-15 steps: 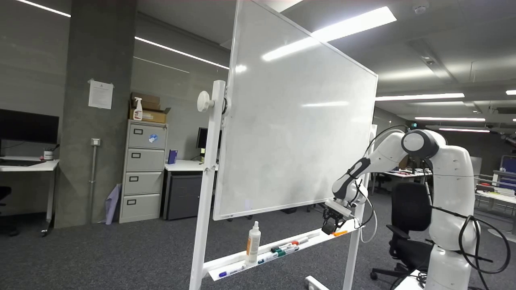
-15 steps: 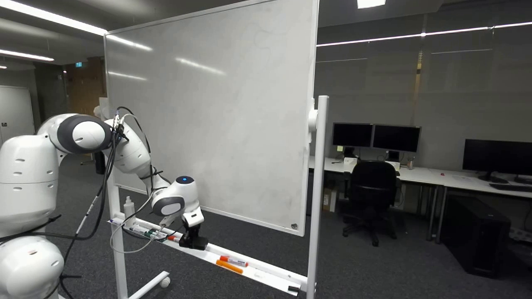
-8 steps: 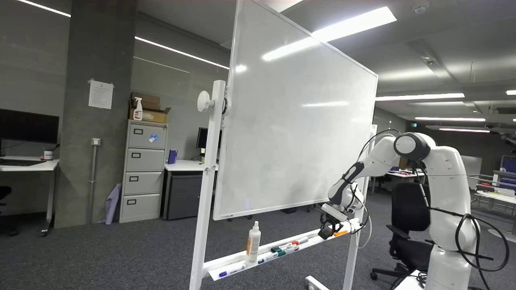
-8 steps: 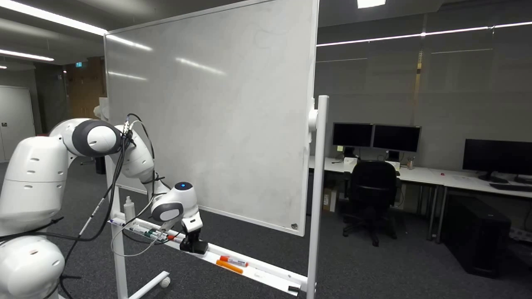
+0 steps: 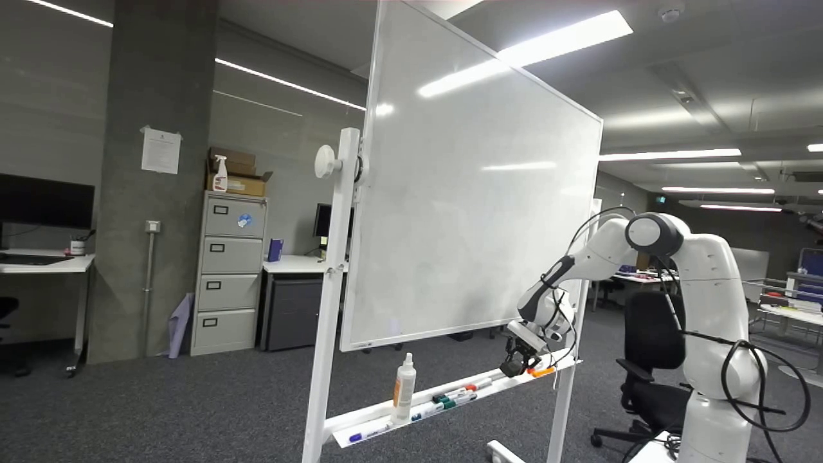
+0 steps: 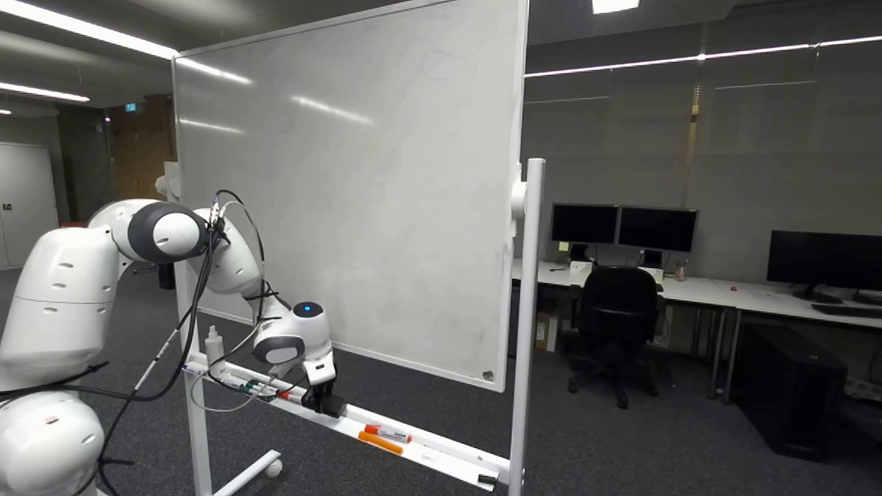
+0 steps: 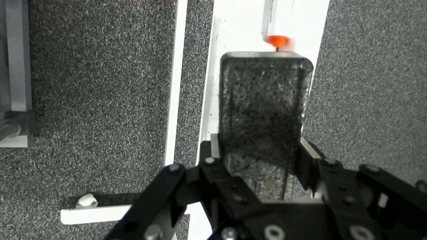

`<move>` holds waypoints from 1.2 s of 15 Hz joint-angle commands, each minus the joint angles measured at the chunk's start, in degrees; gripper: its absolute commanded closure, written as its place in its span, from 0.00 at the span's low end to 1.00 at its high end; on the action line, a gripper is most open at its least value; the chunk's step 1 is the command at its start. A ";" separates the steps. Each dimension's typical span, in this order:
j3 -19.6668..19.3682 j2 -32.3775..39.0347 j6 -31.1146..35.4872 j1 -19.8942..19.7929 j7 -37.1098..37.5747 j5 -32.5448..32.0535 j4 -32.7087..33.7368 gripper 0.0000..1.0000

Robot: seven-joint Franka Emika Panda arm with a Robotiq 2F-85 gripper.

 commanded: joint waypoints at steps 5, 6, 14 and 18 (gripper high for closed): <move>-3.89 2.66 2.03 2.35 1.45 -1.46 1.06 0.70; -4.52 2.91 2.36 2.85 1.85 -1.99 1.07 0.70; -8.56 5.48 4.87 6.80 4.04 -7.25 1.31 0.19; -9.68 4.61 3.13 7.35 5.71 -10.77 0.63 0.00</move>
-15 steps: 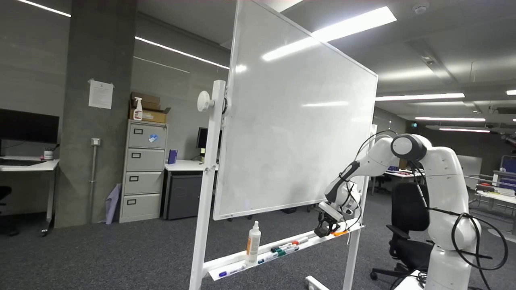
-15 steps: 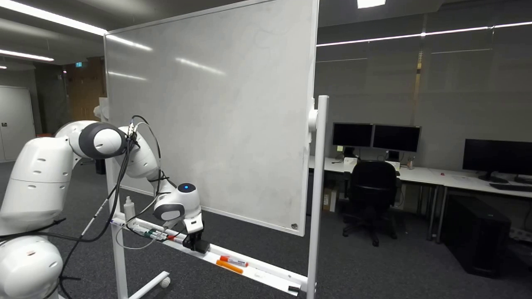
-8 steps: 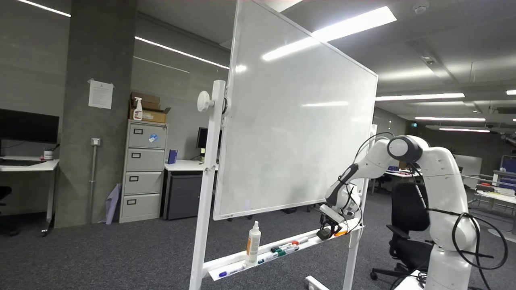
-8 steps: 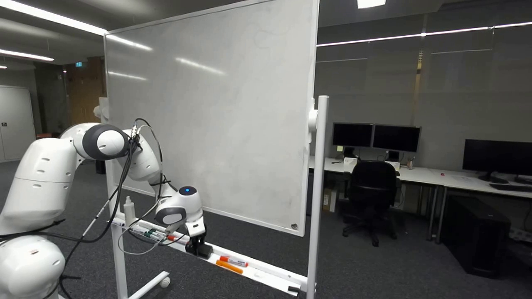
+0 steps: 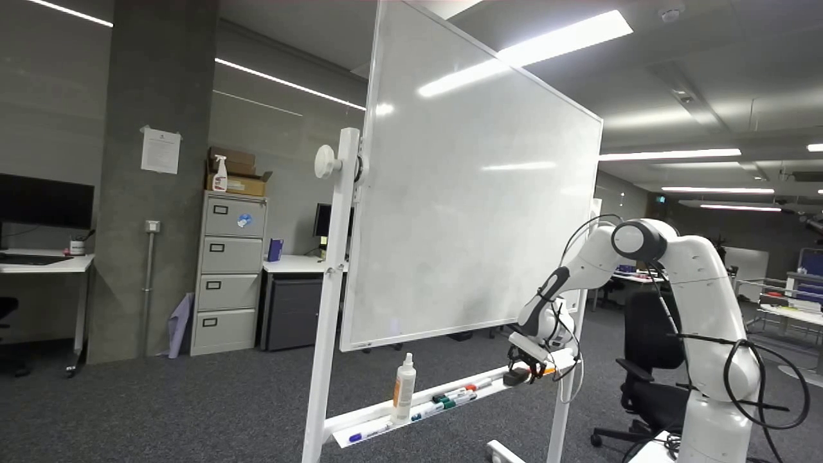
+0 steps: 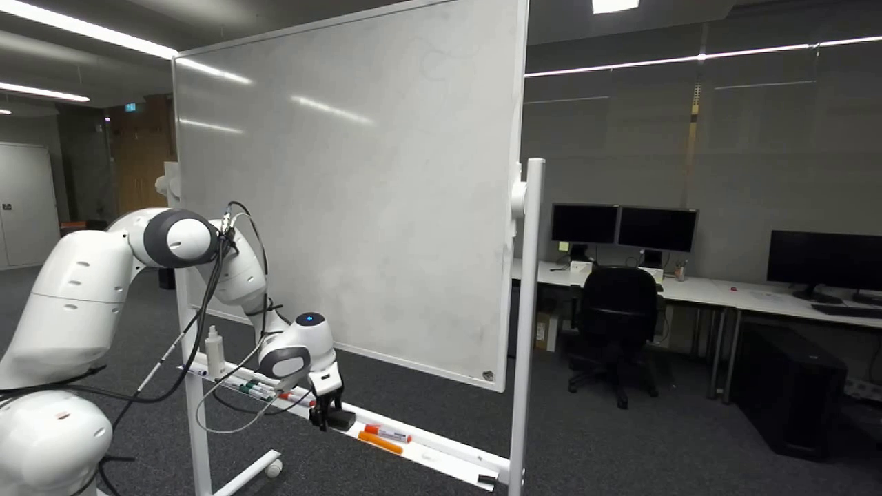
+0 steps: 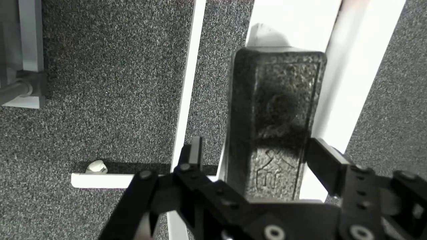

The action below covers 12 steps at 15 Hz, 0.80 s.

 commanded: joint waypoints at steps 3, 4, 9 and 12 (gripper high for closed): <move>-2.86 -2.23 0.39 2.21 3.57 -6.02 -1.84 0.00; -3.55 -2.63 0.99 2.96 3.91 -7.33 -2.46 0.00; -6.77 -6.84 3.56 7.27 3.63 -12.08 -6.21 0.00; -8.13 -11.95 1.96 9.84 3.01 -14.25 -10.49 0.00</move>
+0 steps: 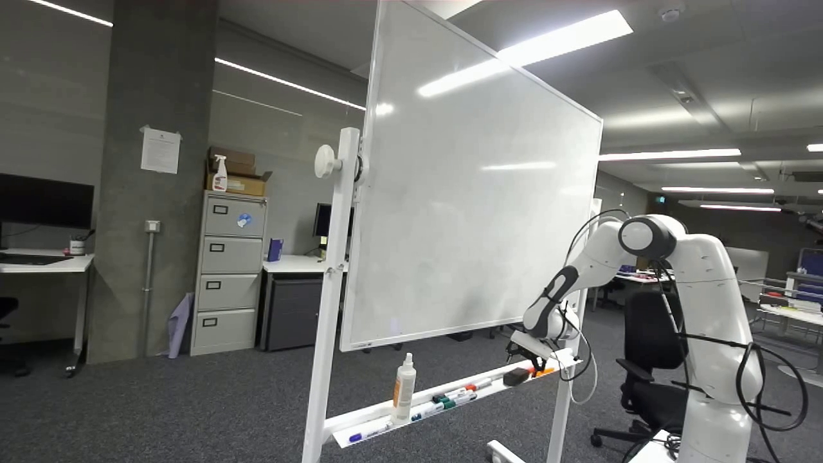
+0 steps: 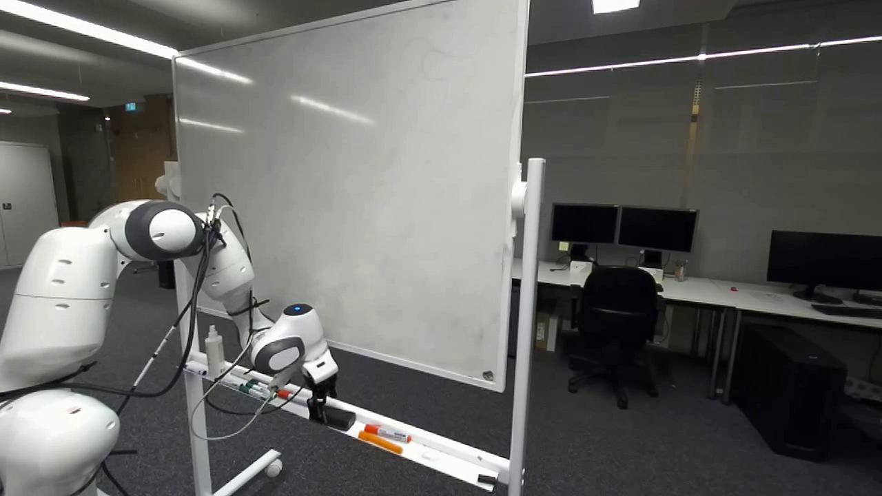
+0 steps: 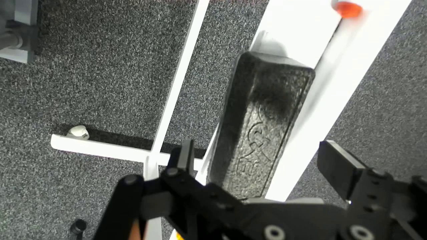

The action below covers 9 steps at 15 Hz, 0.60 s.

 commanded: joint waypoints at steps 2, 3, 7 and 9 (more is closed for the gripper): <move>-2.82 -11.45 -0.69 4.38 0.46 -4.02 -9.77 0.00; -2.58 -13.54 -0.30 4.48 0.04 -4.07 -11.48 0.00; -2.70 -22.23 1.24 4.83 1.20 -6.84 -18.27 0.00; -2.03 -26.90 1.45 3.59 2.31 -9.69 -21.36 0.00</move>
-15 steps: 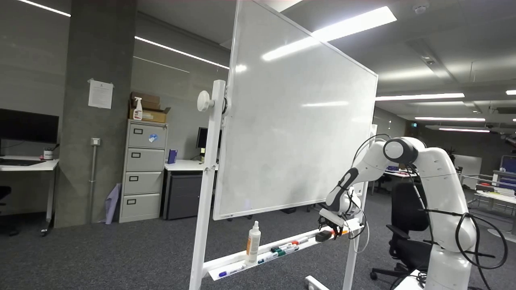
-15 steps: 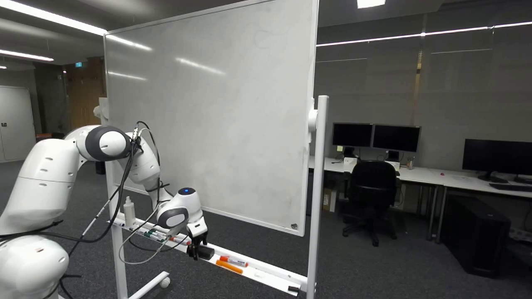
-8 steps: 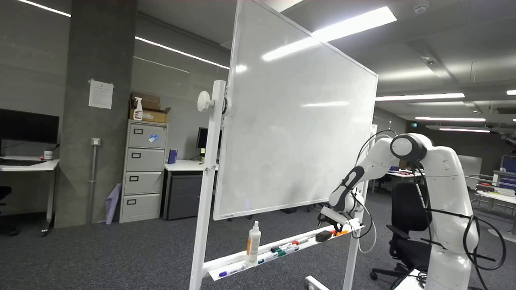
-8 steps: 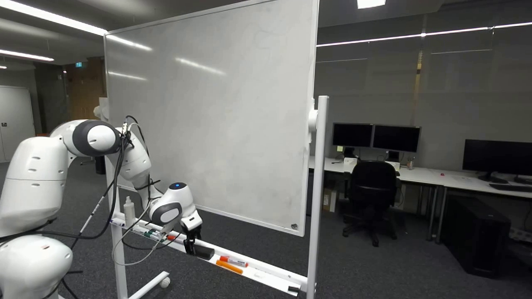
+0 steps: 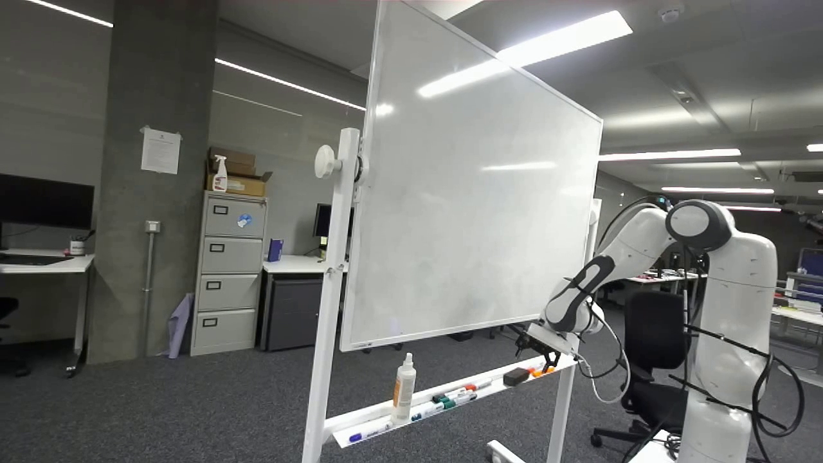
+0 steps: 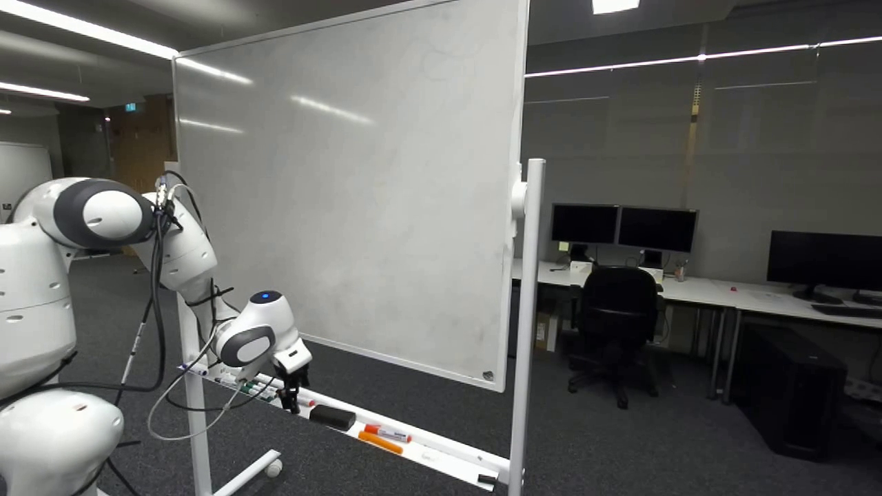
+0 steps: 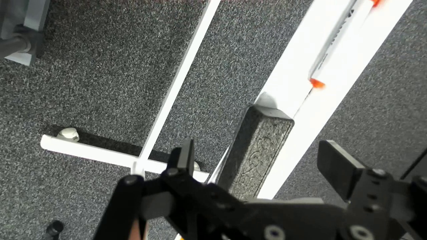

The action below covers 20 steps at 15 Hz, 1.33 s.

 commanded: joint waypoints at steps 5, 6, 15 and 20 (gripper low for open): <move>3.38 -19.20 -14.77 -7.94 7.06 -18.01 -6.62 0.00; 8.79 -21.46 -18.85 -12.83 4.52 -15.98 -6.14 0.00; 16.19 -35.04 -36.10 -17.69 -2.10 -13.48 -5.05 0.00; 16.28 -40.42 -39.53 -17.81 -5.19 -13.27 -6.61 0.00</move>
